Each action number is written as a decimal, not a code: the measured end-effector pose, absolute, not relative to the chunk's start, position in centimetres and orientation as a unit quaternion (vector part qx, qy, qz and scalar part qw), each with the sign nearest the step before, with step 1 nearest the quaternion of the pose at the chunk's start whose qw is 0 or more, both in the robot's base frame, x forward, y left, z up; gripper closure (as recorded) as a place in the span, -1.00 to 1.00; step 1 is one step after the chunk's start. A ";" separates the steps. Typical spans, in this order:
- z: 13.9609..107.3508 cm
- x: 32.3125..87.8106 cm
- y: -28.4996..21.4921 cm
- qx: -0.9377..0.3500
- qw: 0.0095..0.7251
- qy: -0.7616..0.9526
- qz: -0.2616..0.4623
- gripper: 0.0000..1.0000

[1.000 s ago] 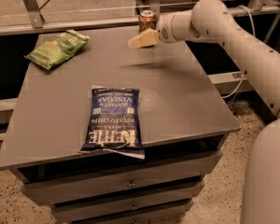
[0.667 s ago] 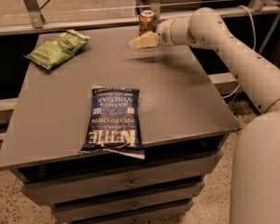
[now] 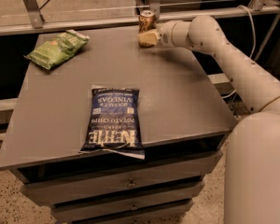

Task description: Pick orange can

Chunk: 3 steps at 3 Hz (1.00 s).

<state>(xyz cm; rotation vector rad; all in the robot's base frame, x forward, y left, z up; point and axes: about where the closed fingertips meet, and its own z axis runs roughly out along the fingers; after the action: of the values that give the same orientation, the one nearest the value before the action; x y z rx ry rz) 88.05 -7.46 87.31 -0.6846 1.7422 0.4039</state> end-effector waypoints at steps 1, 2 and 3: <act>88.1 87.7 -7.9 -0.293 0.586 0.735 0.174 0.18; 90.6 84.9 -7.1 -0.318 0.595 0.713 0.191 0.81; 93.0 81.6 -6.1 -0.347 0.600 0.690 0.210 1.00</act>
Offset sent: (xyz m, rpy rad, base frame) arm -0.0489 0.0007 0.0525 0.0276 -0.0960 0.1004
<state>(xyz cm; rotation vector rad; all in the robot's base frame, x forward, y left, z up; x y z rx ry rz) 81.64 -6.15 92.95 -0.8034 1.6000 0.4869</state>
